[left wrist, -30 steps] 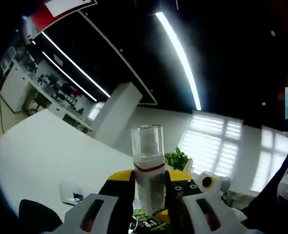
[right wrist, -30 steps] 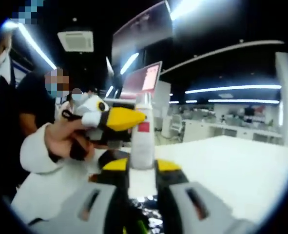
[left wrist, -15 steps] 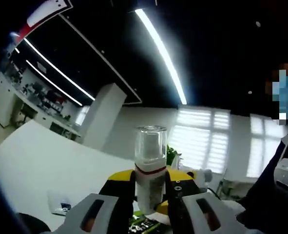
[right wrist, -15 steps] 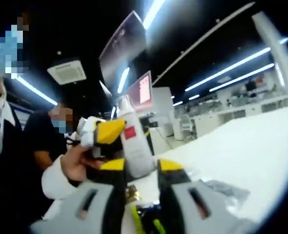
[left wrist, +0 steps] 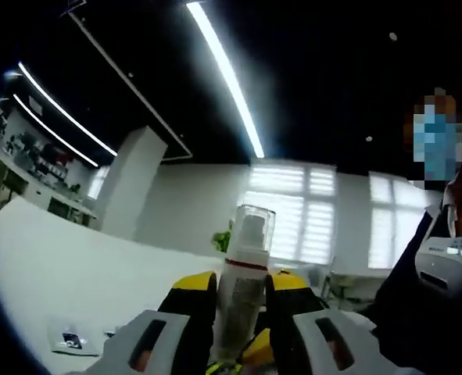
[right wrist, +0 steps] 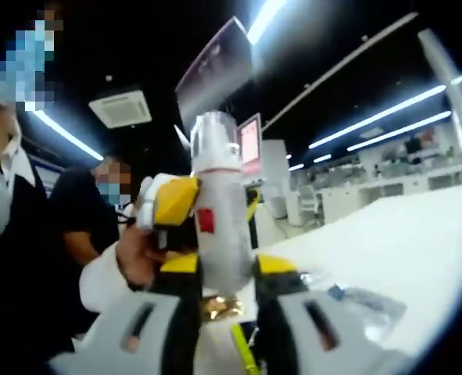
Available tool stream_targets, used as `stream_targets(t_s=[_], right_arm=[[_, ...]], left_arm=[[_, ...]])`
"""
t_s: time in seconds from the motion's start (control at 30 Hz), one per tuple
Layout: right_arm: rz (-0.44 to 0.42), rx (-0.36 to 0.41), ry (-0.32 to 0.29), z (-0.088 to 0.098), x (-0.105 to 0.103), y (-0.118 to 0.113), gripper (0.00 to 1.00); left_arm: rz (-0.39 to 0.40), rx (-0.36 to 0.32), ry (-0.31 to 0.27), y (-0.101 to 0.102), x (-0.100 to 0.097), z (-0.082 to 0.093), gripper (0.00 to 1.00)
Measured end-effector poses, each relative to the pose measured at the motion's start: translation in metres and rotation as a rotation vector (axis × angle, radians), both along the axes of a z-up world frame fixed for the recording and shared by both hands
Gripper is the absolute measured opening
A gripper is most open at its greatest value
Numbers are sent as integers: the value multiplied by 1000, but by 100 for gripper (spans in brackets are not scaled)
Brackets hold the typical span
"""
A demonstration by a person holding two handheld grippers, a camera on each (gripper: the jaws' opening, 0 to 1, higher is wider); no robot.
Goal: Arrange the skincare products in the storage area until every visible bottle or jar stands upright without overlapping.
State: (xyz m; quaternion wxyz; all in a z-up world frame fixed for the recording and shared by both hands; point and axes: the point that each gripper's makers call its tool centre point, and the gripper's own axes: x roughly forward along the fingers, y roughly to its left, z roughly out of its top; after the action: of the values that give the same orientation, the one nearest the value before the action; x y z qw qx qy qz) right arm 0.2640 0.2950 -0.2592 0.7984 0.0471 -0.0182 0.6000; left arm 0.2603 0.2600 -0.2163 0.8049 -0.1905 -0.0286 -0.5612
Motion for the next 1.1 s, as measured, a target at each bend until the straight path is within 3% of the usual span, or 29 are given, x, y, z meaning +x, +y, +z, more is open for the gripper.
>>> stream_targets(t_s=[0.3, 0.43, 0.67, 0.83, 0.97, 1.1], right_arm=[[-107, -50, -62, -3, 4, -13, 23], [-165, -87, -83, -8, 10, -20, 23], [-285, -145, -147, -8, 22, -34, 23], [-285, -181, -130, -16, 22, -37, 23], [-291, -230, -169, -23, 19, -37, 23], [-306, -239, -168, -24, 20, -42, 23]], left_arm=[[1, 15, -2, -7, 3, -5, 25], [28, 86, 6, -8, 7, -17, 25], [73, 78, 23, -16, 12, -16, 25], [109, 99, 12, -23, 18, -17, 26], [107, 73, 16, -25, 18, -14, 28], [108, 87, 18, -28, 18, -17, 27]])
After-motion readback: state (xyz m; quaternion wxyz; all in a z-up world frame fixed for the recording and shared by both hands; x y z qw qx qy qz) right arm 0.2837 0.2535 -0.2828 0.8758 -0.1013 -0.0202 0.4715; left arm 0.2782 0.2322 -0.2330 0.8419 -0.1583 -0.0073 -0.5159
